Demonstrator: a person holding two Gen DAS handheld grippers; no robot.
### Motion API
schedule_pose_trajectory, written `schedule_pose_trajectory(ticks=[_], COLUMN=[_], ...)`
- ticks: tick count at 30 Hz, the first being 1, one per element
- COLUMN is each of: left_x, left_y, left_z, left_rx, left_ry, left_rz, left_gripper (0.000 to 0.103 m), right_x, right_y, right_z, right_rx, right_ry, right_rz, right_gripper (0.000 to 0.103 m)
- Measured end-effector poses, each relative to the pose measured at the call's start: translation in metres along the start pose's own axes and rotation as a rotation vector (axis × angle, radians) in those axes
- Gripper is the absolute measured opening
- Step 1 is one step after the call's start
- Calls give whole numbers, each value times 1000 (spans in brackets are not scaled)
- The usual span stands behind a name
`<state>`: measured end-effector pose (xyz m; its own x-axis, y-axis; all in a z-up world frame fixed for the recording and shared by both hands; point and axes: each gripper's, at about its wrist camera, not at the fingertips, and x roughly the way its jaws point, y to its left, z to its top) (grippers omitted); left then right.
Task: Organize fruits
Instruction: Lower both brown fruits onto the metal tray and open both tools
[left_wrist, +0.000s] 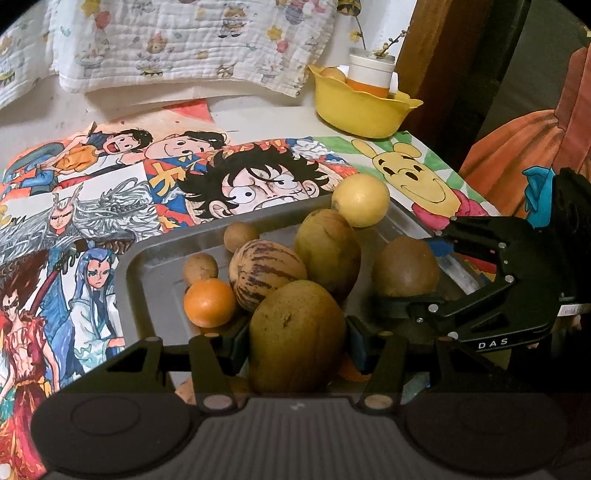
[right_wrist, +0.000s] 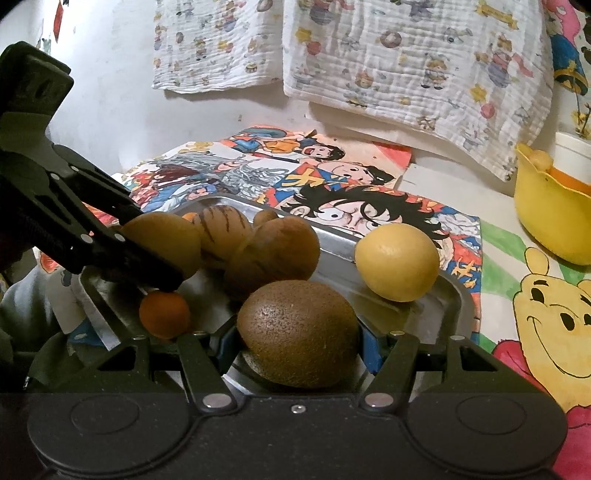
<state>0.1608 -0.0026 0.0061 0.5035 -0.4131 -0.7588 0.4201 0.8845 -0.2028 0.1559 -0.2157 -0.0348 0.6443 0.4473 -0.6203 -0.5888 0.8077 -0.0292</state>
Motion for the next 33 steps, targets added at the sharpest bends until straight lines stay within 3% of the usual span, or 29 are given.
schedule_pose_trajectory(ticks=[13,26,33], left_x=[5,3,-5], left_y=[3,1,5], left_z=[1,-3,-7], left_rx=[-22,-53,-108], left_ry=[0,-27,-59], left_rz=[23,83,92], left_gripper=[59,72,81], right_x=[0,0,-9], right_y=[1,3,2], right_z=[-2,-6,-6], right_rx=[26,91,119], right_ry=[-17,-47,-99], right_rz=[-33,-72,-77], right_gripper=[66,68,76])
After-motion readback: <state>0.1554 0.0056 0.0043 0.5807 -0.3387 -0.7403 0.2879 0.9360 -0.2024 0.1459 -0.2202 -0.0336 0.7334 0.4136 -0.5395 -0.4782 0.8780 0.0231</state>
